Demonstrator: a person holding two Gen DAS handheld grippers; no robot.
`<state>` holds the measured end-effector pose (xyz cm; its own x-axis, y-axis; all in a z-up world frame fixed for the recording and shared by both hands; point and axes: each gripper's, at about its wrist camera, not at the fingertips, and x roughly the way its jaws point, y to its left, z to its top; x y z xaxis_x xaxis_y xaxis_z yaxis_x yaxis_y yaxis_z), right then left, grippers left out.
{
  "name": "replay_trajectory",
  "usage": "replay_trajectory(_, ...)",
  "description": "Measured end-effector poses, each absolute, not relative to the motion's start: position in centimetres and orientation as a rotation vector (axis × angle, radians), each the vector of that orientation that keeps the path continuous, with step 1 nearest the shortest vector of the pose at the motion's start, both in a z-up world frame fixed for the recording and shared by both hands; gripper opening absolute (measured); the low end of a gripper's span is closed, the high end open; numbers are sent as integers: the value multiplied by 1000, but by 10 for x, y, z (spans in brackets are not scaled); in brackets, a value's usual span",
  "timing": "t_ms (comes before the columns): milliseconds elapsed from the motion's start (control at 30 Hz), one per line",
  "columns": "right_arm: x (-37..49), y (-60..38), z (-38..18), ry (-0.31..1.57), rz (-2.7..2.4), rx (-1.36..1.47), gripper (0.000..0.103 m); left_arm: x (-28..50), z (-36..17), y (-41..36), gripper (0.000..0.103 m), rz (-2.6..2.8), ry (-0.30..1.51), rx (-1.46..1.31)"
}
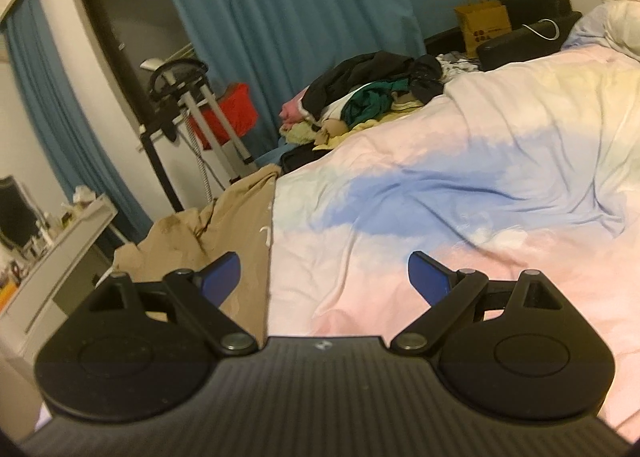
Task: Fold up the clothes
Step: 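Grasp the shirt side with the left gripper and fold it toward the middle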
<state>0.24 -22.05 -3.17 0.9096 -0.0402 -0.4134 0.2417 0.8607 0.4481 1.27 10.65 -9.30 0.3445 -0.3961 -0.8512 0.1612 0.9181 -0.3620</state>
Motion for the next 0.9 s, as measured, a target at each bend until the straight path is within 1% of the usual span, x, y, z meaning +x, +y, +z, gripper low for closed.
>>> replay_trajectory(33, 3, -219, -32, 409, -146, 512, 92, 11, -91, 107, 21, -387, 1161, -238)
replay_trajectory(67, 4, -217, -32, 412, -141, 507, 92, 10, -89, 107, 36, -408, 1154, -247)
replay_trajectory(100, 4, -215, -32, 416, -135, 503, 92, 9, -86, 107, 49, -424, 1138, -255)
replay_trajectory(167, 6, -211, -33, 423, -123, 494, 92, 8, -79, 109, 56, -455, 1105, -272)
replay_trajectory(300, 9, -204, -34, 437, -103, 479, 92, 38, -61, 114, 60, -437, 1046, -315)
replay_trajectory(400, 15, -195, -38, 456, -90, 466, 92, 89, -52, 109, 63, -393, 1008, -332)
replay_trajectory(500, 22, -186, -43, 469, -86, 441, 92, 150, -51, 102, 63, -334, 960, -336)
replay_trajectory(700, 41, -176, -54, 451, -68, 433, 92, 266, -71, 79, 67, -195, 841, -311)
replay_trajectory(900, 69, -171, -67, 418, -44, 426, 92, 361, -101, 62, 68, -86, 781, -332)
